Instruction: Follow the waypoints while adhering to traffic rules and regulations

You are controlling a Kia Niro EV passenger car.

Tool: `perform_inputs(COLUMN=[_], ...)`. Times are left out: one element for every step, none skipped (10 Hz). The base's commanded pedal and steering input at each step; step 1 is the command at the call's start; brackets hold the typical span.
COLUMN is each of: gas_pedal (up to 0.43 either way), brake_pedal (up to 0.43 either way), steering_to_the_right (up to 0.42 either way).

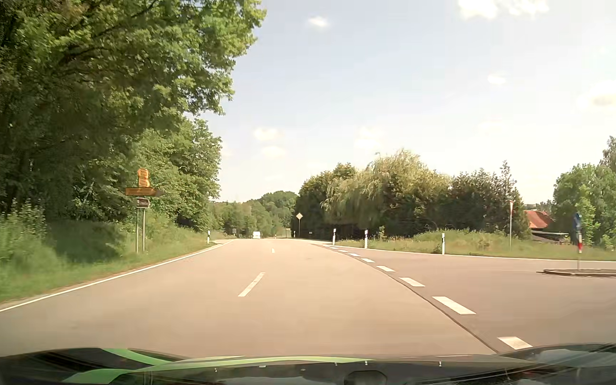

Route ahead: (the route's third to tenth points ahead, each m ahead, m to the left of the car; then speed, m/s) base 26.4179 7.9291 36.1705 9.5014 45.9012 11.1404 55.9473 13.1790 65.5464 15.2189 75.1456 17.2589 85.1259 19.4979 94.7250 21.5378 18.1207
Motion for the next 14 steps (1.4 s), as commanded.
perform_inputs(gas_pedal=[0.197,0.197,0.197,0.197,0.169,0.157,0.157,0.157,0.169,0.177,0.189,0.197,0.22,0.22], brake_pedal=[0.0,0.0,0.0,0.0,0.0,0.0,0.0,0.0,0.0,0.0,0.0,0.0,0.0,0.0], steering_to_the_right=[-0.032,-0.032,-0.032,-0.032,-0.032,-0.035,-0.037,-0.037,-0.037,-0.036,-0.036,-0.036,-0.035,-0.031])
